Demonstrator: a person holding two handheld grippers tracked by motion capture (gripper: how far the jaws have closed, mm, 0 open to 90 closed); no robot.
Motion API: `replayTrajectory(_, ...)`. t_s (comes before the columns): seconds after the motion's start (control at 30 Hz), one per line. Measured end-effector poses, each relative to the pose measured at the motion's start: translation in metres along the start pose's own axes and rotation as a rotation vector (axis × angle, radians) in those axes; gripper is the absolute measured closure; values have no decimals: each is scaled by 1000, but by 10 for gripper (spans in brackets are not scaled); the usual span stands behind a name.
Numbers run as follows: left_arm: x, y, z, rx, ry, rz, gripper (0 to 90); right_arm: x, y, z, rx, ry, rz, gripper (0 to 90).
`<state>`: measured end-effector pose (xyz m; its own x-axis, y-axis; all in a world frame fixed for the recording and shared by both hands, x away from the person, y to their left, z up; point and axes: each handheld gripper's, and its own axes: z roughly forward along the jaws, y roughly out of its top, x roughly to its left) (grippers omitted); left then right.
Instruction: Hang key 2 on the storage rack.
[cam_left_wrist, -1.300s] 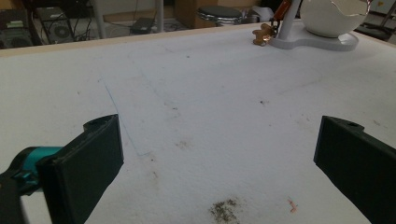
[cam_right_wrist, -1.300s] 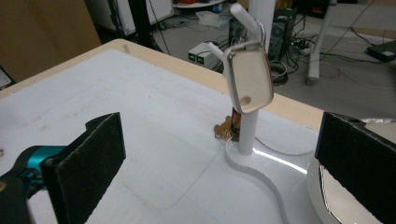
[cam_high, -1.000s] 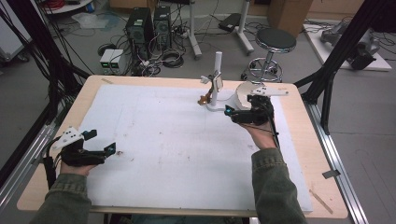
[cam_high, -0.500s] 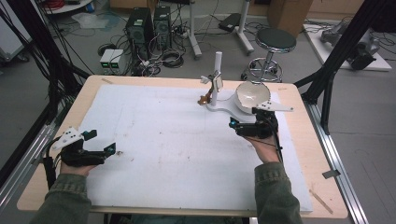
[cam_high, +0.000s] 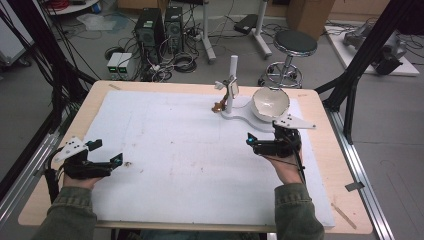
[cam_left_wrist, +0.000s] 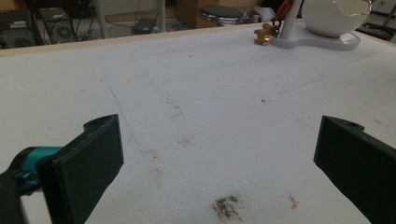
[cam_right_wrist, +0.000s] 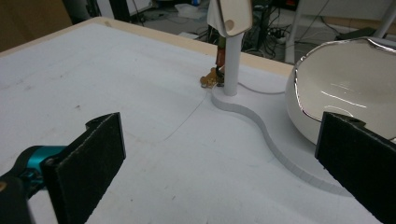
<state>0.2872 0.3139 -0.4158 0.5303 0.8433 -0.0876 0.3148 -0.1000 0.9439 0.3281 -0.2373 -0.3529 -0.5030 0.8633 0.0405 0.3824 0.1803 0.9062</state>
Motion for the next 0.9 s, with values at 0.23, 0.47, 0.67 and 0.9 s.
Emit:
replayTrajectory(0.23, 0, 0, -2, -5, 7, -2, 17, -11, -27, -10, -7, -41, 58, 5)
replayTrajectory(0.47, 0, 0, -4, -18, 18, -5, 17, -16, -48, -18, -22, -76, 68, 5)
replayTrajectory(0.67, 0, 0, -6, -33, 38, -7, 17, -18, -59, -25, -42, -102, 85, 5)
replayTrajectory(0.9, 2, 0, -11, -69, 72, -15, 17, -18, -66, -35, -84, -124, 90, 5)
